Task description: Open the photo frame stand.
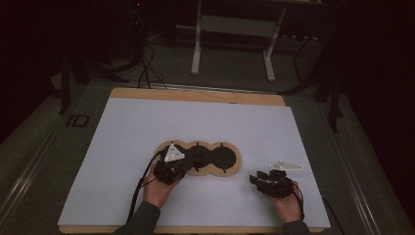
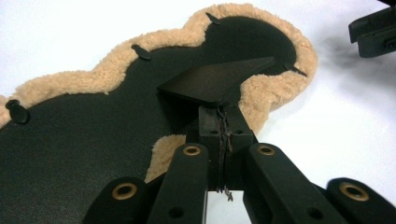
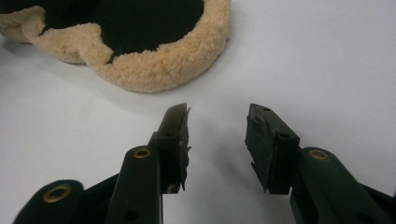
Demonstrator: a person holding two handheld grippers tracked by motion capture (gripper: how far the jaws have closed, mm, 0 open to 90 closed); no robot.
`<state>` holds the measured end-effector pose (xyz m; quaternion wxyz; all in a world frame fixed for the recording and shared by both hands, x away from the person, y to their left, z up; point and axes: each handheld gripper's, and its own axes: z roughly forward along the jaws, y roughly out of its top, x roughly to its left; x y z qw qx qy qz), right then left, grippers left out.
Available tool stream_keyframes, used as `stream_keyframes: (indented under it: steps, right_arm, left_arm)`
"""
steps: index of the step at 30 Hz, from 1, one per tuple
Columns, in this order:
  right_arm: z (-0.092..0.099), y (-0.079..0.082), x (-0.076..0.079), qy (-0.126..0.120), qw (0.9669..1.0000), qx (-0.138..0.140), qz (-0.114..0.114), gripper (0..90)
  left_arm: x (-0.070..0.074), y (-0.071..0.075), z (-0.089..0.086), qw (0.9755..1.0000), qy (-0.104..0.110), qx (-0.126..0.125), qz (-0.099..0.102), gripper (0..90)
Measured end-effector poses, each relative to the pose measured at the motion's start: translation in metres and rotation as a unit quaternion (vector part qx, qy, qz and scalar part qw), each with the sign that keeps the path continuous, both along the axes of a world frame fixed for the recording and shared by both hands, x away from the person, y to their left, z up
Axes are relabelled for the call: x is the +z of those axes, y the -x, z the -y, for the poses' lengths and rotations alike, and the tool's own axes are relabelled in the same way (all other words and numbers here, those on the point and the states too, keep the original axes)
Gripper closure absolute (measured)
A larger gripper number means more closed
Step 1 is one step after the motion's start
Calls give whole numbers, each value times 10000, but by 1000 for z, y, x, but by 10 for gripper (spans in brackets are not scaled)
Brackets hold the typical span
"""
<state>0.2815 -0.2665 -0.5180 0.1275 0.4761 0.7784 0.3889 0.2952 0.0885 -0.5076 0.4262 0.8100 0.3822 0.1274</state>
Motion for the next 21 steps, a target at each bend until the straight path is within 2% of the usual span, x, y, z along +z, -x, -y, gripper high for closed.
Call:
stream_keyframes:
  steps: [5, 8, 11, 13, 16, 17, 21]
  right_arm:
    - [0, 0, 0, 21, 10000, 12, -2, 584]
    - [0, 0, 0, 33, 10000, 17, 3, 584]
    - [0, 0, 0, 34, 10000, 12, 1, 584]
    - [0, 0, 0, 33, 10000, 13, 4, 583]
    - [0, 0, 0, 41, 10000, 18, 6, 583]
    - [-1, 0, 0, 44, 10000, 17, 8, 583]
    - [0, 0, 0, 31, 10000, 21, 5, 581]
  left_arm:
    - [-1, 1, 1, 10000, -54, -34, 15, 810]
    - [-1, 1, 2, 10000, -47, -61, -9, 730]
    - [-1, 3, 3, 9999, -142, -32, 34, 655]
    - [-2, 2, 3, 9997, -246, 23, -20, 573]
    - [-2, 2, 3, 9992, -370, 117, 56, 523]
    - [-3, 1, 3, 9992, -373, 142, 68, 477]
    - [-2, 0, 4, 9990, -400, 146, 167, 425]
